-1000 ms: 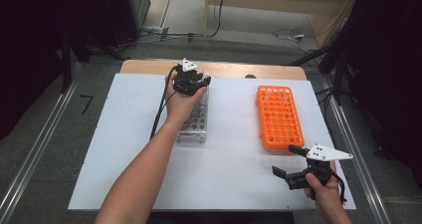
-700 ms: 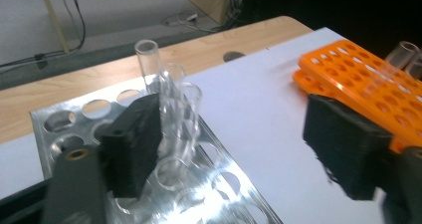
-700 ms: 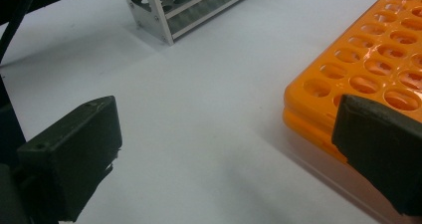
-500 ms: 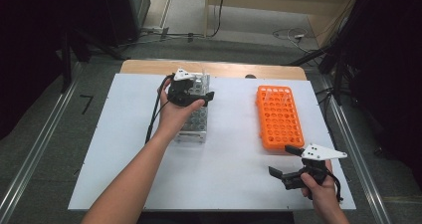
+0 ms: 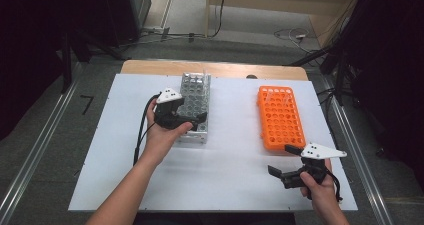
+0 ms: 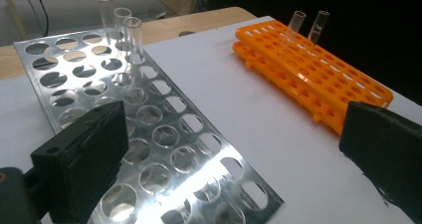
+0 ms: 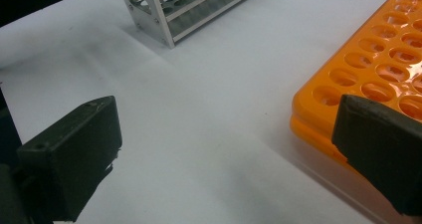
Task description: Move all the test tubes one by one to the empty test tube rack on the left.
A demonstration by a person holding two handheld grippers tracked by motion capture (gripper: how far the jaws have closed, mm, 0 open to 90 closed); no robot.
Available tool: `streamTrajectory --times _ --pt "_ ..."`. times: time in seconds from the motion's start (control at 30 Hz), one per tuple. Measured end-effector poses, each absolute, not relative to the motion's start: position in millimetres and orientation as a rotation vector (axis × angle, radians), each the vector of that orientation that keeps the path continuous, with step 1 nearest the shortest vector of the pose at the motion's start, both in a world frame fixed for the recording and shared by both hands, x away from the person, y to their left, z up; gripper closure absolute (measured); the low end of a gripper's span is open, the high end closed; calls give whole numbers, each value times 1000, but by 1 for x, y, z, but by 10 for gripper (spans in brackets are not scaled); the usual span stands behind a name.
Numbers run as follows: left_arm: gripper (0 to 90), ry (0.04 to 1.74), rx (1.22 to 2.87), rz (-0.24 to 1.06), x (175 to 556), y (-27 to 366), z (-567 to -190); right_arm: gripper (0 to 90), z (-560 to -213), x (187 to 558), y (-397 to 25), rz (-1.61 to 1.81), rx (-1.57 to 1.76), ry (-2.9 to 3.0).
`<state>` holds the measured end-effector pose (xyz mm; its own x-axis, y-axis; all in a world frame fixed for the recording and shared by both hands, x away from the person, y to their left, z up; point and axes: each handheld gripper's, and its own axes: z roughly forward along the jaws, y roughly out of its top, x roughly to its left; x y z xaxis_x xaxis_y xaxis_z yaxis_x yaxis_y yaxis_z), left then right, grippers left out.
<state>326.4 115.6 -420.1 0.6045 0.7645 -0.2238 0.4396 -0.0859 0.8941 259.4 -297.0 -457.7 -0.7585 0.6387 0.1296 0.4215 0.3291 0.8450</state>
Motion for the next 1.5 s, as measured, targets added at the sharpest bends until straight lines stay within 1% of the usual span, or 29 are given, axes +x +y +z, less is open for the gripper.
streamTrajectory --times 0.07,0.17,0.53,0.73,1.03,1.5 --pt "0 979 1720 336 317 115 -421 0 -457 261 -297 1396 971 2364" --pt "0 967 1726 331 303 115 -423 0 -457 263 -297 1394 981 2362" --pt "0 949 1716 388 257 129 -426 0 -454 272 -293 1379 990 2352" --pt "0 957 1710 383 239 134 -437 0 -447 278 -291 1384 989 2334" --pt "0 975 1700 369 231 141 -449 0 -438 289 -289 1365 988 2313" --pt "0 964 1715 372 229 140 -455 0 -424 315 -308 1394 1068 2228"
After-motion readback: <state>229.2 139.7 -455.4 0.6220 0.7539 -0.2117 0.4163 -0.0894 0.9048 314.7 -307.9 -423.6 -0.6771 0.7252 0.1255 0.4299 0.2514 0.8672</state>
